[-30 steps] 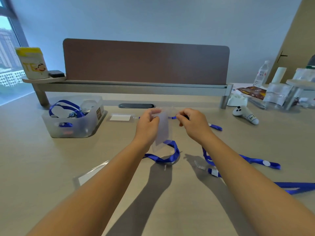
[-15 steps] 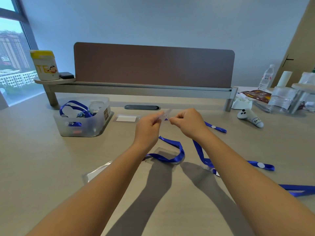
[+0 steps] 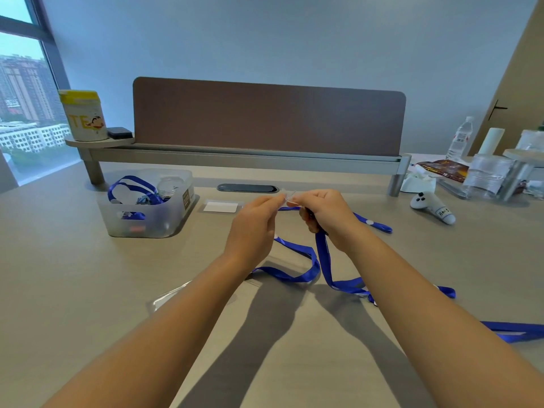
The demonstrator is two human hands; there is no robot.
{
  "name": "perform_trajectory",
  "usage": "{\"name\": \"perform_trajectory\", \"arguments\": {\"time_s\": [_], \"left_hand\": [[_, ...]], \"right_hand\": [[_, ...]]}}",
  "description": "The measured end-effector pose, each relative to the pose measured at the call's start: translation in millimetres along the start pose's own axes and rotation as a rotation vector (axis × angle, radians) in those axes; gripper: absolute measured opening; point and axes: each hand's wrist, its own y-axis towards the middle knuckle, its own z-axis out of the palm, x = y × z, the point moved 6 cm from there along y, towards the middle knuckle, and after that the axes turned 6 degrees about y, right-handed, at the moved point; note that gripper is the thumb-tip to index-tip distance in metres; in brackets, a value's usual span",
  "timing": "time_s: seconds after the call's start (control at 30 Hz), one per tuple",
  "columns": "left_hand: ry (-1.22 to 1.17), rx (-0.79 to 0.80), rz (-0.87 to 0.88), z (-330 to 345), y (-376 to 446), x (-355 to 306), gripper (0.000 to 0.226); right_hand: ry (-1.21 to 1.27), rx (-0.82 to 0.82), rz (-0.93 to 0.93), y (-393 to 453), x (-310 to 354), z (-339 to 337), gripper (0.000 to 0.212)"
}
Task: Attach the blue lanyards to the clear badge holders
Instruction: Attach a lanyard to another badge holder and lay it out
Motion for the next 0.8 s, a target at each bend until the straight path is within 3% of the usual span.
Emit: {"name": "perform_trajectory", "arguments": {"time_s": [0.2,0.4,0.57,0.73,0.8], "left_hand": [[0.450,0.001,0.333,-3.1,-3.7,-5.8,0.048],[0.574,0.052,0.399,-3.4,-7.4,-4.1,0.050],[0.472,0.056,0.300,-5.8,-5.3,3.8,0.055],[0.081,0.342,-0.015,-4.6,0.2,9.5,0.041],[-0.070,0.370,-0.083,-9.0,2.1,6.4,0.036]], "right_hand": [[0.080,0.044,0.137,-2.7,-9.1,4.5,0.034],[0.054,0.058,0.156,-5.0,-11.8,8.3,0.026],[0.049,0.082,0.111,-5.6,-5.6,11.4,0.026],[-0.023,0.103,0.040,-5.1,2.0,15.7,0.025],[-0.084,0.124,0.026,-5.7,2.7,20.1,0.026]]}}
